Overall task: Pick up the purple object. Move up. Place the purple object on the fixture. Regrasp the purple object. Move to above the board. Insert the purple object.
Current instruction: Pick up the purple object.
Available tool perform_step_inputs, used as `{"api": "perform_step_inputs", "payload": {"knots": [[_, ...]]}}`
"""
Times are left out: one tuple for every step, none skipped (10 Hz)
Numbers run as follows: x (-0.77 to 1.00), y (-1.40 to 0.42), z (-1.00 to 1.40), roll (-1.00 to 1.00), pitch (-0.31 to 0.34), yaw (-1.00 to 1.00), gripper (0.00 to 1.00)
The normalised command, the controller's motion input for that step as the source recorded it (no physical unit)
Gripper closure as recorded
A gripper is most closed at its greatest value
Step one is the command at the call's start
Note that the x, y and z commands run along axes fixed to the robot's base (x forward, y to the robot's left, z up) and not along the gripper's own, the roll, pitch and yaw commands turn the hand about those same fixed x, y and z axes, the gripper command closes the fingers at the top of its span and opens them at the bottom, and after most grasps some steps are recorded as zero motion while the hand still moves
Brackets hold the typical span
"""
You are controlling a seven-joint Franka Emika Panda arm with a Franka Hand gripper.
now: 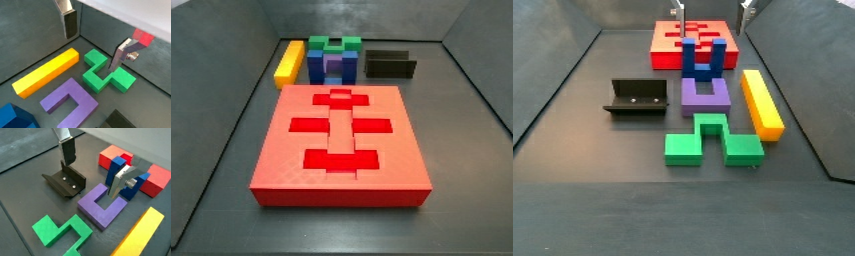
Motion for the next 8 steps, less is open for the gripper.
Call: {"api": "perform_step_inputs", "payload": {"knots": [[0.0, 0.0, 0.0, 0.01, 0.0, 0.0, 0.0], [0.0, 0.0, 0.0, -0.02, 0.0, 0.0, 0.0], [-0.08, -0.26, -0.06, -0.05, -0.053, 0.0, 0.0], [0.17, -0.59, -0.26, -0.05, -0.136, 0.0, 0.0], [0.59, -0.6, -0.46, -0.08, -0.076, 0.0, 0.0], [0.59, -0.81, -0.58, 0.0, -0.036, 0.0, 0.0], [0.52, -0.9, -0.65, 0.03, -0.039, 0.0, 0.0], [0.53, -0.85, -0.6, 0.1, -0.031, 0.0, 0.0]]}}
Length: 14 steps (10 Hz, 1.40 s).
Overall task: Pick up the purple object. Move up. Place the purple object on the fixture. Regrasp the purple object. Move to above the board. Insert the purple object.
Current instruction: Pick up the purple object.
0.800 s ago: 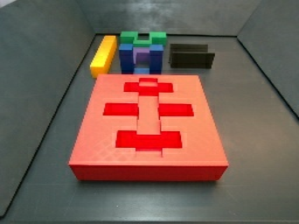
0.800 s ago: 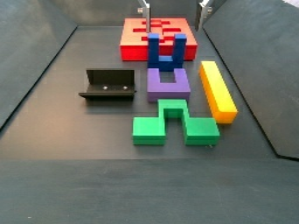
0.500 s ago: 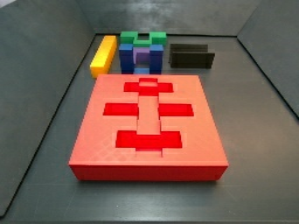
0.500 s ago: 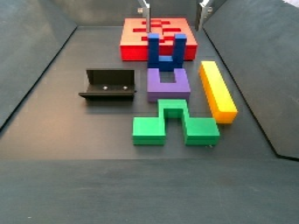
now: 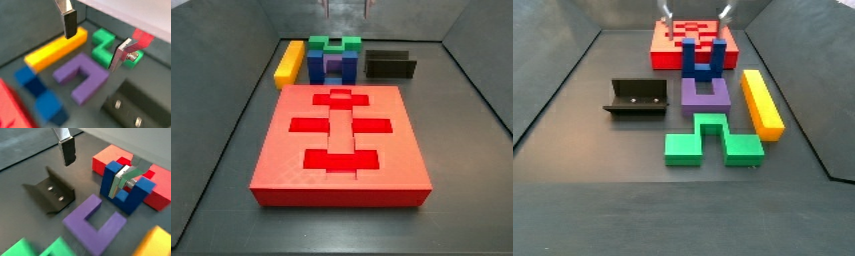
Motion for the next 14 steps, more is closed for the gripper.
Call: {"api": "perform_step_inputs", "payload": {"knots": [[0.55, -0.75, -0.54, 0.11, -0.006, 0.0, 0.0], [0.28, -0.42, -0.47, 0.0, -0.039, 0.03, 0.0], [0.1, -0.03, -0.3, -0.03, 0.0, 0.23, 0.0], [0.12, 0.13, -0.14, -0.06, 0.0, 0.38, 0.0], [0.29, 0.17, -0.11, -0.05, 0.0, 0.32, 0.0], [0.11, 0.06, -0.06, -0.02, 0.0, 0.27, 0.0], [0.36, -0.1, -0.18, 0.0, 0.0, 0.16, 0.0], [0.47, -0.24, -0.29, 0.0, -0.006, 0.03, 0.0], [0.33, -0.19, -0.31, 0.0, -0.046, 0.0, 0.0], [0.13, 0.0, -0.17, 0.05, 0.0, 0.04, 0.0], [-0.02, 0.17, 0.0, 0.07, 0.013, 0.0, 0.0], [-0.21, 0.29, 0.0, 0.04, 0.044, -0.11, 0.0], [-0.38, 0.19, -0.07, 0.03, 0.0, -0.04, 0.0], [-0.09, 0.03, -0.19, 0.03, 0.0, 0.0, 0.0]]}}
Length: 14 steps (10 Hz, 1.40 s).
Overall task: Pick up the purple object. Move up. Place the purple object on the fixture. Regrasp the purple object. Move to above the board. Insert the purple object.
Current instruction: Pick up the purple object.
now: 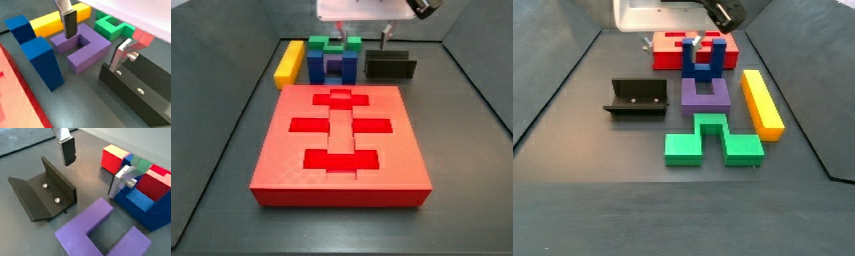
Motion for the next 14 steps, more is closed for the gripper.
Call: {"api": "perform_step_inputs", "payload": {"knots": [[-0.03, 0.0, -0.26, 0.1, -0.033, 0.0, 0.0], [-0.06, -0.21, -0.27, 0.08, -0.043, -0.05, 0.0], [-0.01, -0.23, -0.21, 0.01, -0.047, -0.15, 0.0], [0.0, -0.2, -0.2, 0.04, -0.021, -0.21, 0.0], [0.04, -0.07, -0.11, 0.11, 0.0, -0.37, 0.0], [0.0, 0.0, -0.07, 0.14, 0.016, -0.41, 0.0], [0.0, 0.0, -0.08, 0.14, 0.016, -0.39, 0.0], [-0.06, 0.02, -0.13, 0.12, 0.013, -0.2, 0.0], [-0.09, 0.18, -0.15, 0.1, 0.0, 0.0, 0.0], [-0.02, 0.21, -0.13, 0.1, 0.0, 0.0, 0.0], [-0.05, 0.23, -0.13, 0.09, 0.0, 0.06, 0.0], [-0.05, 0.16, -0.15, 0.06, 0.0, 0.11, 0.0], [0.0, 0.0, -0.21, 0.09, 0.0, 0.06, 0.0], [0.0, 0.0, -0.24, 0.11, -0.007, 0.03, 0.0]]}}
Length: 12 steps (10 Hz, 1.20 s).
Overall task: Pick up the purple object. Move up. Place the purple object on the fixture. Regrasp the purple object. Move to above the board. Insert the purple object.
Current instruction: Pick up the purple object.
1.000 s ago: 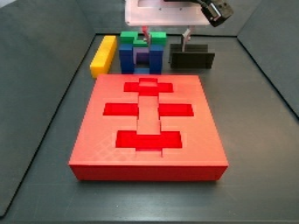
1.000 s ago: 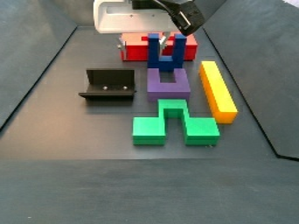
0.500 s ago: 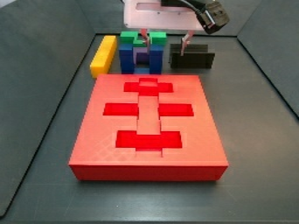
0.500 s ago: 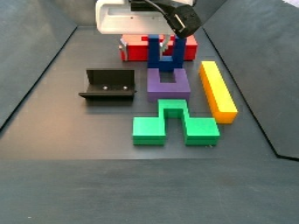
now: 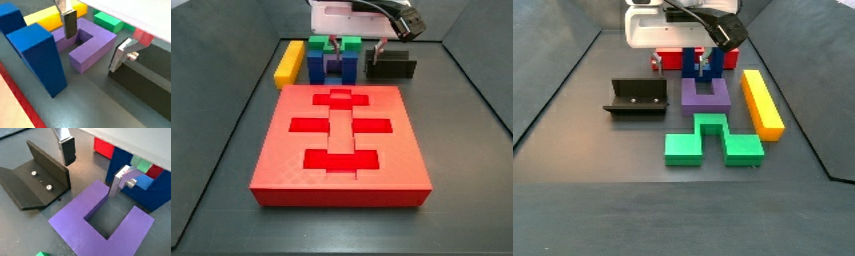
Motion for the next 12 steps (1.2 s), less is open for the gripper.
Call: {"api": "perform_step_inputs", "payload": {"knots": [[0.0, 0.0, -0.26, 0.08, -0.019, 0.07, 0.0], [0.0, -0.03, -0.21, 0.06, -0.007, 0.05, 0.0], [0.0, 0.0, -0.21, 0.1, 0.0, 0.03, 0.0], [0.0, 0.0, -0.23, 0.12, -0.006, 0.04, 0.0], [0.0, 0.0, -0.25, 0.12, -0.021, 0.03, 0.0], [0.0, -0.04, -0.28, 0.11, -0.034, 0.0, 0.0], [0.0, -0.09, -0.3, 0.11, -0.043, 0.0, 0.0], [0.0, -0.11, -0.29, 0.11, -0.037, 0.0, 0.0], [0.0, -0.1, -0.25, 0.11, -0.019, 0.0, 0.0], [0.0, 0.0, 0.0, 0.08, 0.007, 0.0, 0.0], [0.0, 0.03, 0.0, 0.04, 0.0, 0.0, 0.0], [0.0, 0.0, 0.0, 0.02, 0.0, 0.0, 0.0]]}}
